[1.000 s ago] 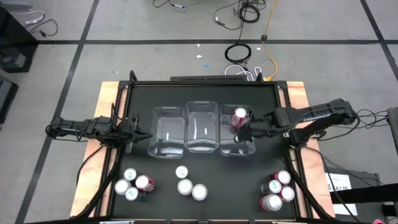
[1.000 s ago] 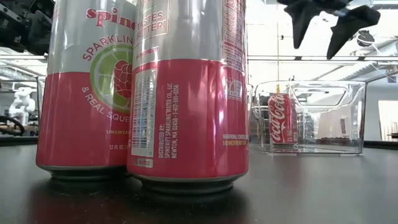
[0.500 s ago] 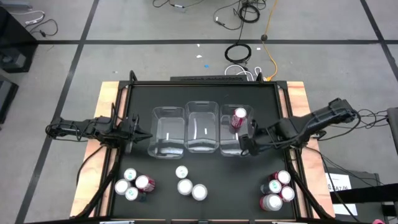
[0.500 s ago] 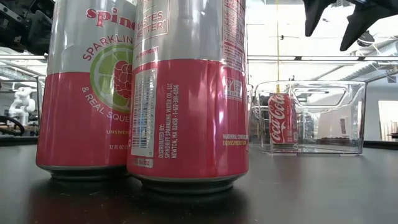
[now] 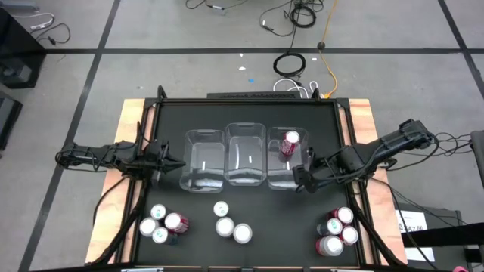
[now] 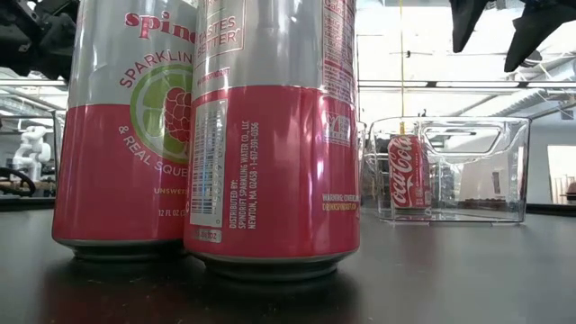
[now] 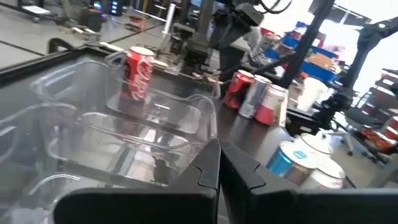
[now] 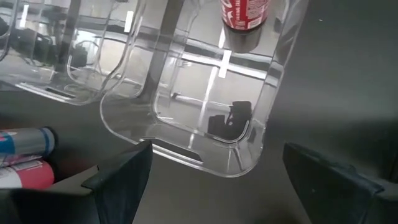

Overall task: Sort soda cans
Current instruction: Put the bottom left blue soda can into the left transparent bin

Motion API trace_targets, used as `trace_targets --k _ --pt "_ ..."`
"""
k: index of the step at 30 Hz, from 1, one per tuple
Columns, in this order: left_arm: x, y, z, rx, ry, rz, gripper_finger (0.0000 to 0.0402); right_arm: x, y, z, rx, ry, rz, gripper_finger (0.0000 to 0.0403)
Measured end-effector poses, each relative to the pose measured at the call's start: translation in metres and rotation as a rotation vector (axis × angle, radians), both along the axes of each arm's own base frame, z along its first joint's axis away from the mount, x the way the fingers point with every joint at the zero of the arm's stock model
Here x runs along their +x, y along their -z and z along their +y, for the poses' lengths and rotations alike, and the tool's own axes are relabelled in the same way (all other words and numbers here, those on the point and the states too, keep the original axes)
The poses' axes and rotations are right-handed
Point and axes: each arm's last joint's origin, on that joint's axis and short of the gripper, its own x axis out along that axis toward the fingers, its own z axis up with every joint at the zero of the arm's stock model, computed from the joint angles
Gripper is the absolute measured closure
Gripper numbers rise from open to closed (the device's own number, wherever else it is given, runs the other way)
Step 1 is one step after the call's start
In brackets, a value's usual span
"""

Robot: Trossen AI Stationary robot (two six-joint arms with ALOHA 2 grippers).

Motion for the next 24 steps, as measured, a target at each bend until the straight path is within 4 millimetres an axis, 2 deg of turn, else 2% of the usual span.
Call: trace_targets --k 12,24 --pt "0.0000 0.0001 0.0010 0.000 -0.036 0.001 0.0391 -0.0003 -0.0003 -0.0014 -0.018 0.086 -0.031 0.0049" --pt "0.0001 -0.0003 0.0011 0.000 -0.036 -0.004 0.0391 0.0003 -0.0003 -0.0012 -0.016 0.086 -0.036 0.0049"
